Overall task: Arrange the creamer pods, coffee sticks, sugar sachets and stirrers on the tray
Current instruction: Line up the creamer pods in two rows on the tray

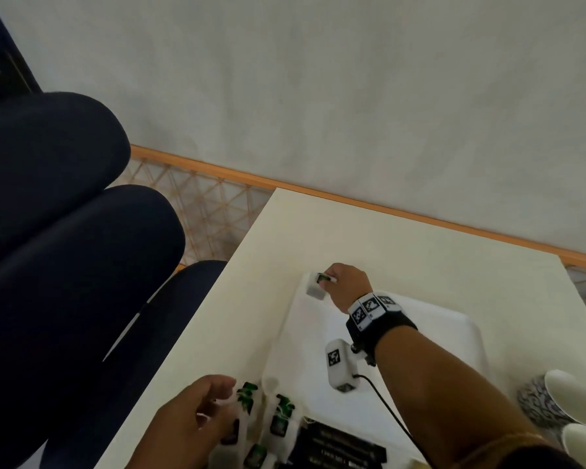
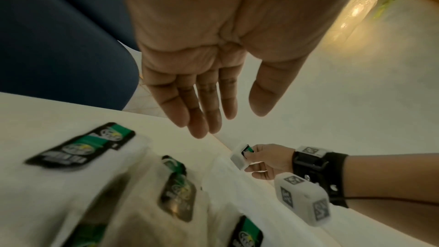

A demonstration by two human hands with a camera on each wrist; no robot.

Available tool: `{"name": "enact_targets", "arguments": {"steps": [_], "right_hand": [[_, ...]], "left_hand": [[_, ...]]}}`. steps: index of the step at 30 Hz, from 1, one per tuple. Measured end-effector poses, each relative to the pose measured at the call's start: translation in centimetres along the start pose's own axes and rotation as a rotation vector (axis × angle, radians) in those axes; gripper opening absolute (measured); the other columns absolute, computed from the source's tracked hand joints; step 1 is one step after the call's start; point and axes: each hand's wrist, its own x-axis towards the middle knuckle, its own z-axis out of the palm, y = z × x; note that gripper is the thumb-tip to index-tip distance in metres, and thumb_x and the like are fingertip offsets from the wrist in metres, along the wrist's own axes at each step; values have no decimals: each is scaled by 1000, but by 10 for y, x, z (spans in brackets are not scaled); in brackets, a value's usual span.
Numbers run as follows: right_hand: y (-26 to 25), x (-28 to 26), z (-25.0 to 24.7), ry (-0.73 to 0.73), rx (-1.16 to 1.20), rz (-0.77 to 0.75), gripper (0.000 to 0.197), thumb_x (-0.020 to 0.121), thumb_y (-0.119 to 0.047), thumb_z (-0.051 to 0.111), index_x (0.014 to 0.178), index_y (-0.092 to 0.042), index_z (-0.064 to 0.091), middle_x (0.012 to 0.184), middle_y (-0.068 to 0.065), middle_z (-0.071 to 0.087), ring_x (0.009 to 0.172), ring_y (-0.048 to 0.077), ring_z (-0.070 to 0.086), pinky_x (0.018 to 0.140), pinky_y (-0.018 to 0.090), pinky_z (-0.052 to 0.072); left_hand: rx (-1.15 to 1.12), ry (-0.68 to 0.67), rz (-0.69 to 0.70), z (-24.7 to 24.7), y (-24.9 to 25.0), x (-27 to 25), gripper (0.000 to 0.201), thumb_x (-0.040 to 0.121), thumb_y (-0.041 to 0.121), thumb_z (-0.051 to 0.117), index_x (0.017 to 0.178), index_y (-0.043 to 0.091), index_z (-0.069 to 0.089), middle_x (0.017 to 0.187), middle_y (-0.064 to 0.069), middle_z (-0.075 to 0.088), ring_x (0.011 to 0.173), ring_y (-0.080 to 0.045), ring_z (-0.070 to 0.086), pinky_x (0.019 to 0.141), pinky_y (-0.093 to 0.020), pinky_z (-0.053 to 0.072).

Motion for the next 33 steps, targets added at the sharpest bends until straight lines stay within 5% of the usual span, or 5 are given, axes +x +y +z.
{"name": "enact_targets", "arguments": {"steps": [9,13,21,26,33], "right_hand": [[-2,46,20,-36,19,26,9,92,-25,57,92,-17,60,89,2,60,77,18,51,65,25,36],[3,51,21,6,123,73,15,92,-25,58,104,-17,60,95,5,61,79,19,52,62,24,37],[8,49,25,49,219,45,25,90,-26,61,113,-21,55,94,5,60,78,21,56,57,23,41],[11,51,26,77,272,64,35,88,-25,66,120,-20,53,90,3,58,79,20,56,67,24,41],[17,44,24,57,241,103,58,85,-18,68,135,-21,39,114,9,58,100,22,54,84,30,44]], "left_hand": [[-26,51,-100,-1,-30,5,39,78,15,76,94,49,66,92,17,71,81,-6,68,80,-28,55],[-6,43,-69,-1,-30,11,39,79,12,73,91,49,66,91,18,70,79,-1,65,72,-12,51],[7,-41,-77,-7,-25,18,46,81,15,72,93,58,60,96,25,70,88,6,64,74,-5,48],[10,-50,-73,-6,-21,19,47,82,14,71,94,58,58,95,27,69,84,7,64,75,-2,46],[52,-41,-68,-7,-16,16,49,83,16,71,97,60,55,93,30,68,83,7,63,77,-8,47]]}}
